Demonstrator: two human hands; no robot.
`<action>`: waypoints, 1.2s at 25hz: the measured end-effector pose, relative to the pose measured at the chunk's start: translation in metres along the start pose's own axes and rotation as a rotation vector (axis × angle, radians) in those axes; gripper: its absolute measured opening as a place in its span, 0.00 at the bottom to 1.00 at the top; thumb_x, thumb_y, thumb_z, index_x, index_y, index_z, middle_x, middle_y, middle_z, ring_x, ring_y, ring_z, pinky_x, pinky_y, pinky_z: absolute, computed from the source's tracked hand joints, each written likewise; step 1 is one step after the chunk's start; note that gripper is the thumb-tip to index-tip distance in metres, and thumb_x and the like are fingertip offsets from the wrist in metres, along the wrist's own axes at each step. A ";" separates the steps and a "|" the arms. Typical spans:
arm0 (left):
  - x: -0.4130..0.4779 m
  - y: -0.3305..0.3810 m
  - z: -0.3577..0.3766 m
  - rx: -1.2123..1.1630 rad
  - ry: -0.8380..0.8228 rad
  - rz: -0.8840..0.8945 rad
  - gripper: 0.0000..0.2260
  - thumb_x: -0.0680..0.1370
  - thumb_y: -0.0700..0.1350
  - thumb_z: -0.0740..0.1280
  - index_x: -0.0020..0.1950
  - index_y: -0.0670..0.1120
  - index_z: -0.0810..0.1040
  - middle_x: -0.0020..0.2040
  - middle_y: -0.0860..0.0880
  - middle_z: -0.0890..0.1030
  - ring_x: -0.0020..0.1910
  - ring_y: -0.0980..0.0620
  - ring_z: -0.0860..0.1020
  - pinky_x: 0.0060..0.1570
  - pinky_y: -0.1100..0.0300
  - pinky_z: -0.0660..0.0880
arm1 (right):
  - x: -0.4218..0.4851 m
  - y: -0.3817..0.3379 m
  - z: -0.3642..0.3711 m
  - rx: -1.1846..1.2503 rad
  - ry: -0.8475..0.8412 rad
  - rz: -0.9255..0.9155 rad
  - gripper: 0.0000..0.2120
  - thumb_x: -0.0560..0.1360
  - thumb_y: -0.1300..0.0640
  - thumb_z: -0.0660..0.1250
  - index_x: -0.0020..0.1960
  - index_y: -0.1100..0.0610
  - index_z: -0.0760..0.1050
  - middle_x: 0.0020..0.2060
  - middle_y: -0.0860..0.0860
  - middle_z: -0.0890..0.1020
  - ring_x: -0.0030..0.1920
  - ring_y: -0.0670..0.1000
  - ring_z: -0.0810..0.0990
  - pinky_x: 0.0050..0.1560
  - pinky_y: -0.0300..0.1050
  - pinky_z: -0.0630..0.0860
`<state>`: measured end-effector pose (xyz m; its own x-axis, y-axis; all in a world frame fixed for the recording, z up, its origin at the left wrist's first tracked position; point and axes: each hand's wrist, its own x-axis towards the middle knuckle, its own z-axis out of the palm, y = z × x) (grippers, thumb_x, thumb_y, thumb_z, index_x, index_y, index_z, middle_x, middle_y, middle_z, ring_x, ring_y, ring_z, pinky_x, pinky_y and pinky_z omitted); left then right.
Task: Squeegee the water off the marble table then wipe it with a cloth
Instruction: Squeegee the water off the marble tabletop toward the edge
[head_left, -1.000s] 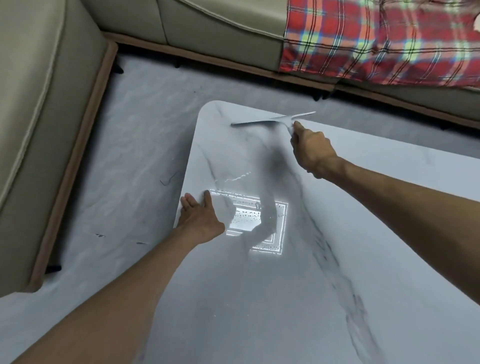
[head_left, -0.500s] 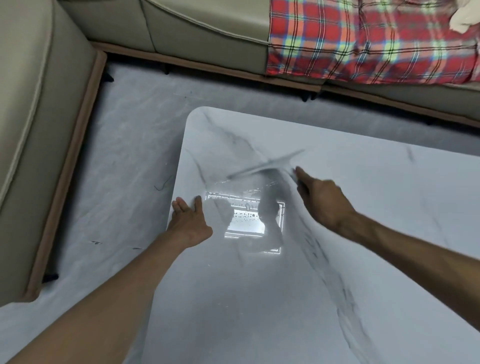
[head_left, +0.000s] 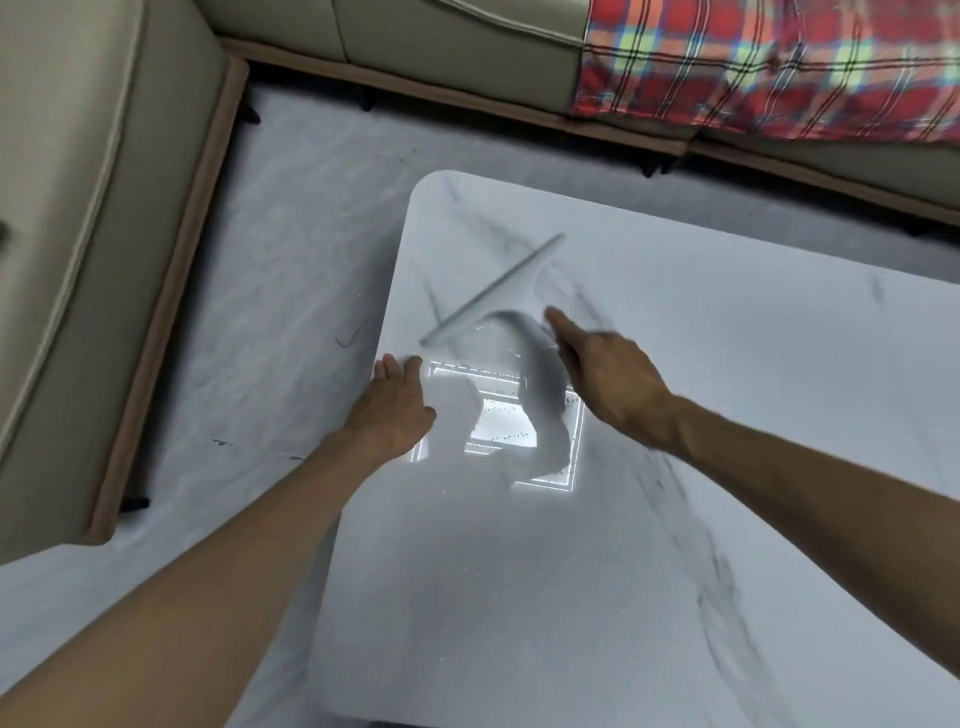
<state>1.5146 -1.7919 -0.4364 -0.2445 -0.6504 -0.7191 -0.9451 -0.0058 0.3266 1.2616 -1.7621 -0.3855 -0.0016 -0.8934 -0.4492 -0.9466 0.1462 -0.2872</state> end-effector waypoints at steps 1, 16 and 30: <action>-0.004 -0.003 0.001 -0.072 0.105 -0.005 0.27 0.78 0.44 0.60 0.75 0.45 0.55 0.72 0.39 0.65 0.68 0.40 0.68 0.62 0.49 0.70 | -0.025 0.012 0.000 -0.023 -0.042 0.008 0.21 0.81 0.51 0.51 0.74 0.44 0.57 0.43 0.56 0.80 0.40 0.63 0.77 0.37 0.49 0.69; -0.059 -0.062 0.019 -0.426 0.543 -0.259 0.04 0.78 0.43 0.62 0.49 0.51 0.75 0.40 0.51 0.82 0.35 0.54 0.77 0.39 0.57 0.75 | 0.044 -0.086 0.013 -0.005 0.000 0.023 0.24 0.81 0.55 0.52 0.76 0.51 0.56 0.52 0.63 0.79 0.47 0.65 0.76 0.41 0.49 0.64; -0.042 0.004 0.037 -0.070 0.331 0.026 0.20 0.80 0.42 0.60 0.72 0.43 0.66 0.73 0.42 0.67 0.73 0.44 0.64 0.71 0.52 0.62 | 0.004 0.031 -0.042 -0.079 0.068 0.017 0.21 0.82 0.49 0.52 0.75 0.45 0.59 0.58 0.61 0.80 0.54 0.66 0.78 0.51 0.55 0.74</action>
<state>1.5131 -1.7363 -0.4279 -0.1736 -0.8621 -0.4761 -0.9196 -0.0311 0.3916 1.2190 -1.7787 -0.3610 -0.0370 -0.9185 -0.3938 -0.9687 0.1297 -0.2116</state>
